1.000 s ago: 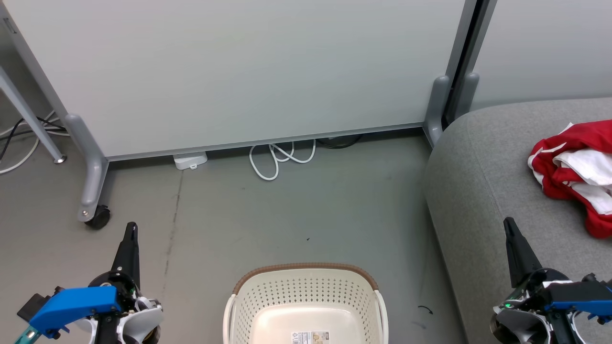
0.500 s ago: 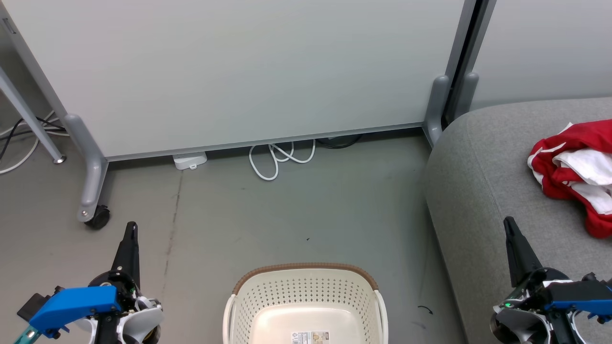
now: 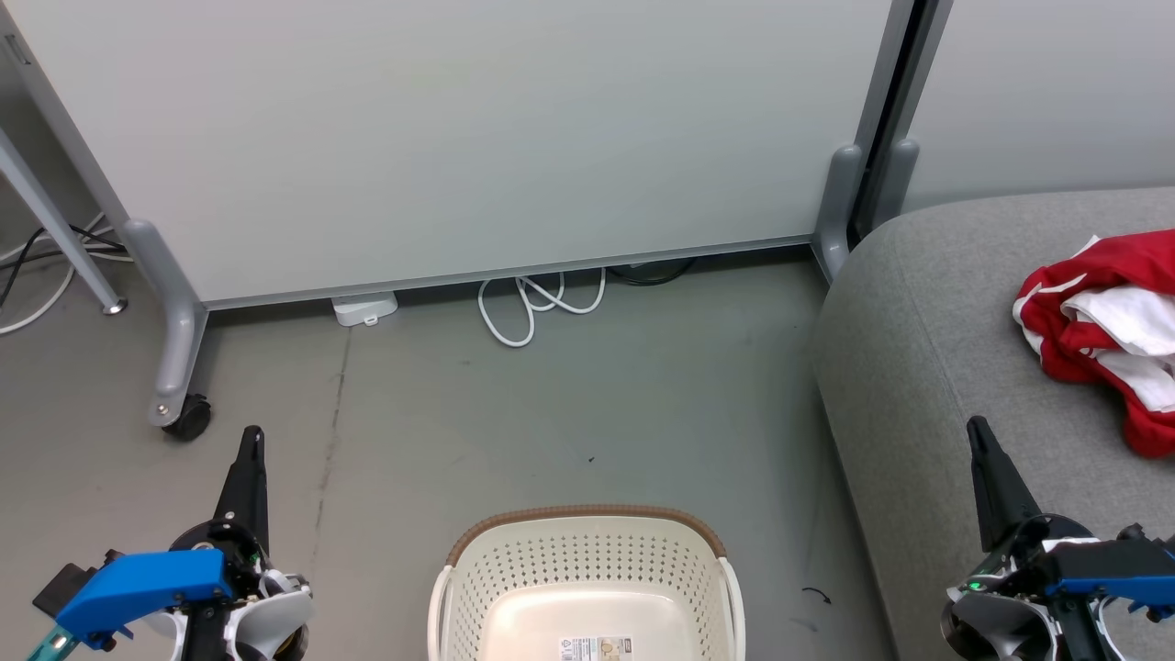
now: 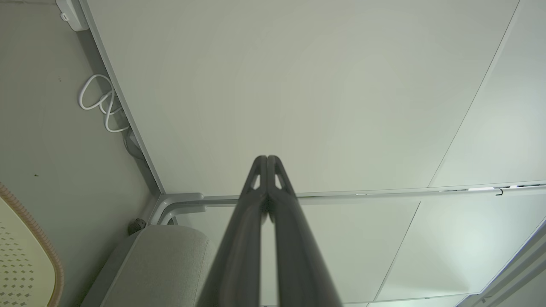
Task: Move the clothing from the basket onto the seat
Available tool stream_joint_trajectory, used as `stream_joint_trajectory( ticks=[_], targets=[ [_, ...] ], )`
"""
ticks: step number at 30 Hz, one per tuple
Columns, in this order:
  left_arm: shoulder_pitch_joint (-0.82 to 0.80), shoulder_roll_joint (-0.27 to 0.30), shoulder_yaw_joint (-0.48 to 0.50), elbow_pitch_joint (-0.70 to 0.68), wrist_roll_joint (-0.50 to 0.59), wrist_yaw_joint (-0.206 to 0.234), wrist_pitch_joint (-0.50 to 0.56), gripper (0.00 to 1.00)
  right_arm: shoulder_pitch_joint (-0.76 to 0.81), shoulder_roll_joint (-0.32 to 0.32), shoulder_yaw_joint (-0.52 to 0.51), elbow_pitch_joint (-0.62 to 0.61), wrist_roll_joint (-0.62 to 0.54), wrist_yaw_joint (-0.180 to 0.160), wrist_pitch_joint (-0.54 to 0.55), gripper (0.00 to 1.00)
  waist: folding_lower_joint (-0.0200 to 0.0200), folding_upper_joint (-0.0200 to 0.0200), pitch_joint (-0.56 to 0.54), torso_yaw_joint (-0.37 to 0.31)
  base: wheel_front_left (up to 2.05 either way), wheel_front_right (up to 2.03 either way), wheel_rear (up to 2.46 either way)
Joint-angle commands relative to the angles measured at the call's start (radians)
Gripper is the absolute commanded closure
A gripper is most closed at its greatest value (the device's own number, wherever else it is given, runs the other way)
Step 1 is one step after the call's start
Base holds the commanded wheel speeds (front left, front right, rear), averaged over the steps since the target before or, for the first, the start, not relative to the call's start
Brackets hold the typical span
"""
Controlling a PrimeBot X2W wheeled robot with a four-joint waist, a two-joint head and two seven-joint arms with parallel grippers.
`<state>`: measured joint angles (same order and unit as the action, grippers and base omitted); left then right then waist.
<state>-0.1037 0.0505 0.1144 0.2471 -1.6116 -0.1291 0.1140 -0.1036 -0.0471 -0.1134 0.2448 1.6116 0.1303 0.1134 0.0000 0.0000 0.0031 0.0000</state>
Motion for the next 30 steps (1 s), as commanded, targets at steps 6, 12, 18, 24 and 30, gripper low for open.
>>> stream_joint_trajectory(
  ticks=[6, 12, 18, 24, 30],
  targets=[
    [-0.01, -0.001, 0.003, -0.004, -0.002, -0.004, 0.004, 1.0, -0.01, -0.006, -0.001, 0.001, 0.003, 0.001, 0.005, 1.0, 0.0, 0.0, 0.0, 0.0, 0.0, 0.0, 0.0],
    [-0.01, -0.001, 0.003, -0.004, -0.002, -0.004, 0.004, 1.0, -0.01, -0.006, -0.001, 0.001, 0.003, 0.001, 0.005, 1.0, 0.0, 0.0, 0.0, 0.0, 0.0, 0.0, 0.0],
    [-0.009, -0.001, 0.003, -0.004, -0.003, -0.004, 0.004, 1.0, -0.01, -0.006, -0.001, 0.001, 0.003, 0.001, 0.005, 1.0, 0.0, 0.0, 0.0, 0.0, 0.0, 0.0, 0.0],
    [-0.009, -0.001, 0.003, -0.004, -0.003, -0.004, 0.004, 1.0, -0.01, -0.006, -0.001, 0.001, 0.003, 0.001, 0.005, 1.0, 0.0, 0.0, 0.0, 0.0, 0.0, 0.0, 0.0],
    [-0.009, -0.001, 0.003, -0.004, -0.003, -0.004, 0.004, 1.0, -0.01, -0.006, -0.001, 0.001, 0.003, 0.001, 0.005, 1.0, 0.0, 0.0, 0.0, 0.0, 0.0, 0.0, 0.0]
  ],
)
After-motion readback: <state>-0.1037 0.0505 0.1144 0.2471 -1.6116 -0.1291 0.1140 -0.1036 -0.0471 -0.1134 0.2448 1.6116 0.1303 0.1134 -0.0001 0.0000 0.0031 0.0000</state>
